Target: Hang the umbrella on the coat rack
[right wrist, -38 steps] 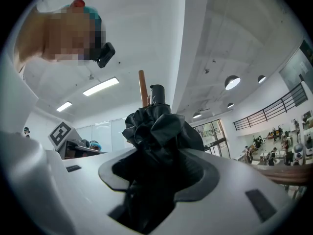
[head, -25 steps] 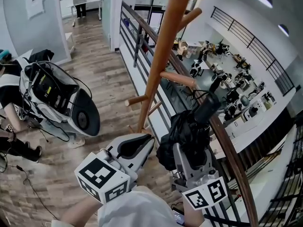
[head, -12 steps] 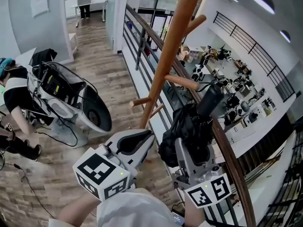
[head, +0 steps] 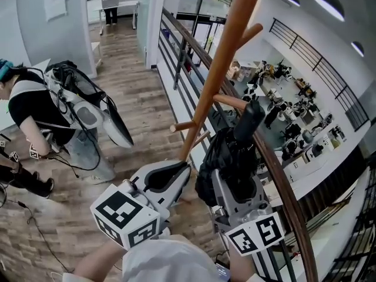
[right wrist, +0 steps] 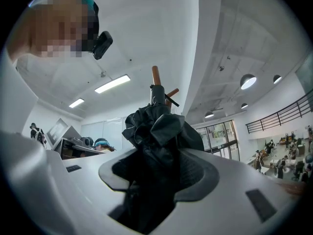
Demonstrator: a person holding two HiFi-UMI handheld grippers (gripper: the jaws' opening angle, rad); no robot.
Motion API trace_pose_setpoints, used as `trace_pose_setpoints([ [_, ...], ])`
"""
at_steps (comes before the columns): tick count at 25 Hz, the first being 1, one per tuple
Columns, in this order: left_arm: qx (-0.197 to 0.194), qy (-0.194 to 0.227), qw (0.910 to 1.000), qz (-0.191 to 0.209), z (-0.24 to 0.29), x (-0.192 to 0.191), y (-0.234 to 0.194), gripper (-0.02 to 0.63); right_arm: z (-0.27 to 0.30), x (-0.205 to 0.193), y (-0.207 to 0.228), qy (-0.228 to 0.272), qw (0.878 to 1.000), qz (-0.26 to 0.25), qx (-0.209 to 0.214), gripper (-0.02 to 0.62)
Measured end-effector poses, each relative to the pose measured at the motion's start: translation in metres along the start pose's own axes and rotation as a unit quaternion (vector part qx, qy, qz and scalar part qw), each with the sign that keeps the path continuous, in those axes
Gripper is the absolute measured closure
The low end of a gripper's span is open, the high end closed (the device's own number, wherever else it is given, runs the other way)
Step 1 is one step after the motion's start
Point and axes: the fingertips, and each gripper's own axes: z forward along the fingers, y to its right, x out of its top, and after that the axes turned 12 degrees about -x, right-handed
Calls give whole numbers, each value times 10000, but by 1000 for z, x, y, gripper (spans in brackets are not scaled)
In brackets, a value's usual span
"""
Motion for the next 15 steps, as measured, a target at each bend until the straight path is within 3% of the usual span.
trace_pose_setpoints([
  [15,264,36,9995,-152,-20,5,-16,563,10,-29,-25,-411,9990,-9,200,353],
])
